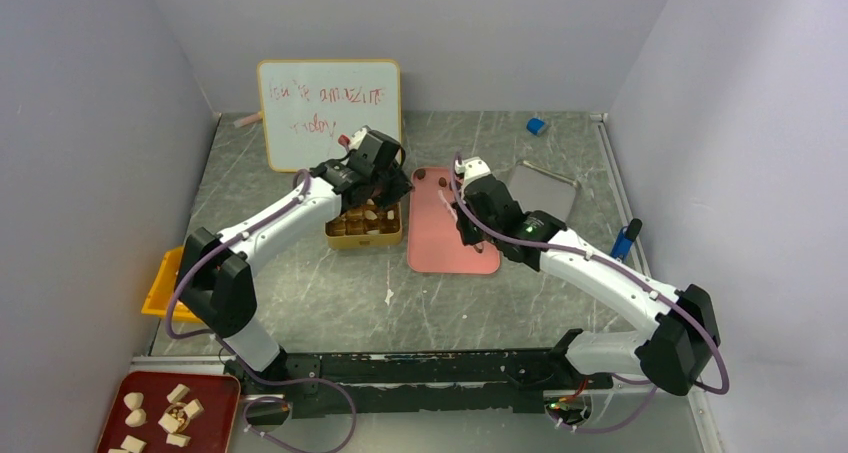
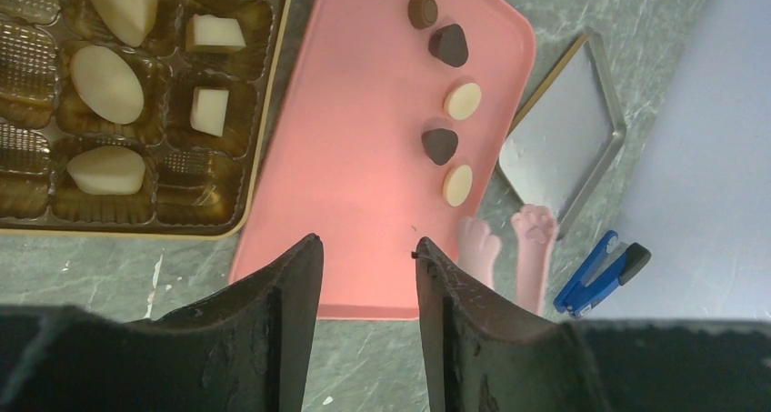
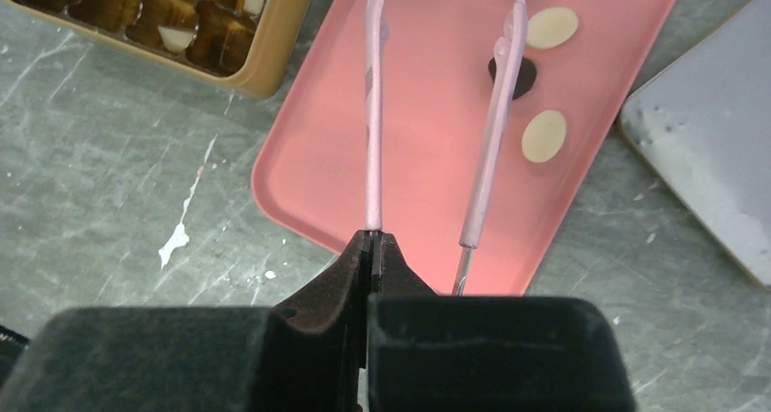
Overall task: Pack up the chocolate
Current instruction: Place the clamp on the plate.
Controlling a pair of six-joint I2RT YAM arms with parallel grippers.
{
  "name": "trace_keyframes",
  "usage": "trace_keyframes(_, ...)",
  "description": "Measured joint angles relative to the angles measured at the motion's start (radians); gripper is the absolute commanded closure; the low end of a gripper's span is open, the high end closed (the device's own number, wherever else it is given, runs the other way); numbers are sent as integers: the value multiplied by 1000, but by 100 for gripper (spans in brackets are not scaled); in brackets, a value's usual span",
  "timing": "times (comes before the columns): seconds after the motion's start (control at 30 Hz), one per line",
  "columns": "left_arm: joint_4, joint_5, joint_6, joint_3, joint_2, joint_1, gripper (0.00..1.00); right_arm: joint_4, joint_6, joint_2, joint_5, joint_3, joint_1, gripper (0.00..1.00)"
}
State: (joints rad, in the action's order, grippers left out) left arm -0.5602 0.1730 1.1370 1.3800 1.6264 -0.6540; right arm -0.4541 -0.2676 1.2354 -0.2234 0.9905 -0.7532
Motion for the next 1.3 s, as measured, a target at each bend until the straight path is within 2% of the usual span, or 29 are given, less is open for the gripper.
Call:
trace_keyframes(0.5, 40, -19, -23, -27, -46, 0, 57, 87, -40, 5, 101, -198, 0, 100)
trace_keyframes(1.07, 39, -18, -45, -65, -49, -1, 57, 271, -35, 203, 92, -240, -16, 100)
trace_keyframes(1.2, 39, -18, -45, -65, -49, -1, 58, 294, -29, 226, 85, -240, -17, 90)
trace_keyframes(1.3, 39, -18, -45, -65, -49, -1, 58, 297, -26, 241, 78, -240, -18, 75)
